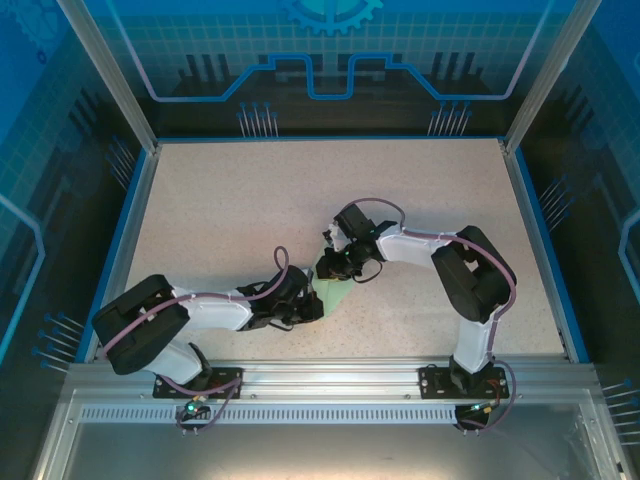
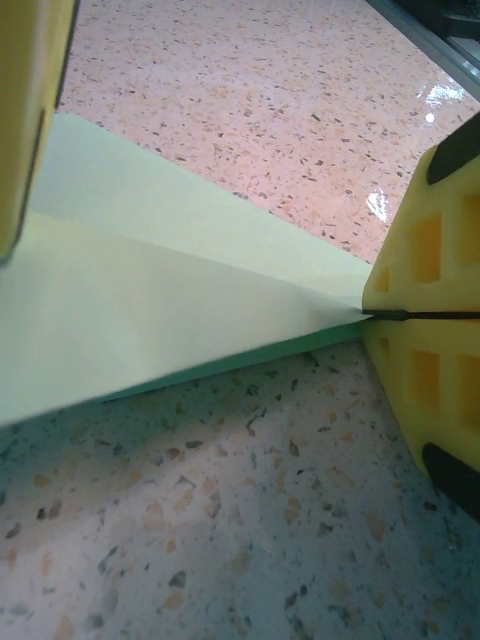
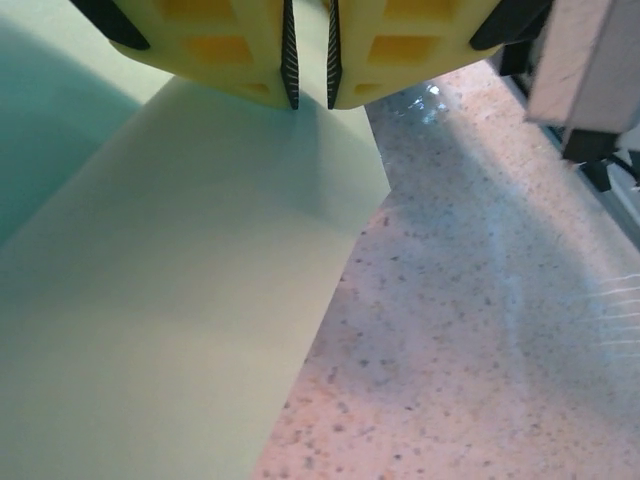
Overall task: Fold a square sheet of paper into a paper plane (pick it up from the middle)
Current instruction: Fourth fold the wing at the center of the table.
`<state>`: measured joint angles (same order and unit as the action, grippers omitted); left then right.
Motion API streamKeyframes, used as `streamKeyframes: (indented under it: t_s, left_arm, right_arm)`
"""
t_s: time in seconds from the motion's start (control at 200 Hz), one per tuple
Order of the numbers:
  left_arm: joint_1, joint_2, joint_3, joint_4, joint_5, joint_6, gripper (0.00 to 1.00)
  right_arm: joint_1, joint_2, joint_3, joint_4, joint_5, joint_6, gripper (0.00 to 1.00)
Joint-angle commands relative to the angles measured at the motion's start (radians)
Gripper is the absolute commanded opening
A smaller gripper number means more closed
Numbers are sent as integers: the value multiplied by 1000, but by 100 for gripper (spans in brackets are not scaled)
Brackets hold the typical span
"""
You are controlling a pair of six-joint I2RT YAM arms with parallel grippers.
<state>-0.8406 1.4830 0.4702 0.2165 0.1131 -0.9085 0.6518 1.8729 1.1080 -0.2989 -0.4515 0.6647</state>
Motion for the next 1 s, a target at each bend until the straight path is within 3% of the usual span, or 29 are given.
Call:
streamKeyframes:
  t_s: [0.0, 0.21, 0.4, 0.545, 0.7, 0.85, 0.995]
  left_arm:
    - [-2, -5, -9, -63, -1, 25, 13]
    - [-2, -40, -19, -82, -11, 20, 17]
    - [-2, -221, -98, -111, -82, -20, 27]
    - [13, -383, -110, -299, -201, -70, 28]
    - [43, -484, -119, -378, -230, -99, 28]
    - [52, -472, -101, -359, -198, -93, 34]
    - [66, -347, -58, -243, -103, -99, 38]
  right_arm:
    - [-12, 30, 20, -31, 40, -1, 18]
    - [-15, 45, 23, -28, 44, 2, 18]
    - [-14, 43, 16, -20, 40, 3, 18]
    - [-14, 44, 18, -19, 35, 2, 18]
    - [-14, 37, 13, -27, 52, 6, 18]
    - [-16, 24, -3, -15, 62, 21, 18]
    - [-17, -1, -14, -12, 66, 24, 19]
